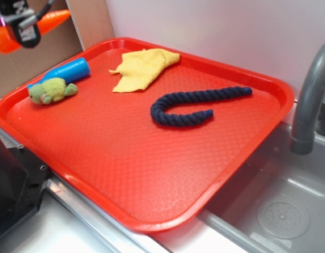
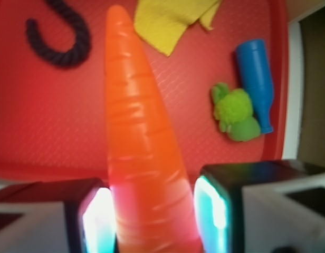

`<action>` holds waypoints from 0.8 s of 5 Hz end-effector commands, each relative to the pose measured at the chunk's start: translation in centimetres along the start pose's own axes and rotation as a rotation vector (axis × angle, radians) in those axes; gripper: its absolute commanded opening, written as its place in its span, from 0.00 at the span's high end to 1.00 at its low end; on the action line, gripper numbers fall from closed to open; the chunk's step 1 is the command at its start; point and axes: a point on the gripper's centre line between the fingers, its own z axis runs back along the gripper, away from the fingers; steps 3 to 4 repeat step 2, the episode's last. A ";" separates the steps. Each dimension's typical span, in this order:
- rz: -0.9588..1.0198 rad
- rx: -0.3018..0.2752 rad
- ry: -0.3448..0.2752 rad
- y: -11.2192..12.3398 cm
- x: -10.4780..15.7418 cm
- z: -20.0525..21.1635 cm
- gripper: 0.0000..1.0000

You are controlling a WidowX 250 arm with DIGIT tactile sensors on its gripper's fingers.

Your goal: Grab the carrot.

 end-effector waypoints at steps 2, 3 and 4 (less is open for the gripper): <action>0.062 0.091 0.024 -1.8 0.3 1.0 1.00; 0.062 0.091 0.024 -1.8 0.3 1.0 1.00; 0.062 0.091 0.024 -1.8 0.3 1.0 1.00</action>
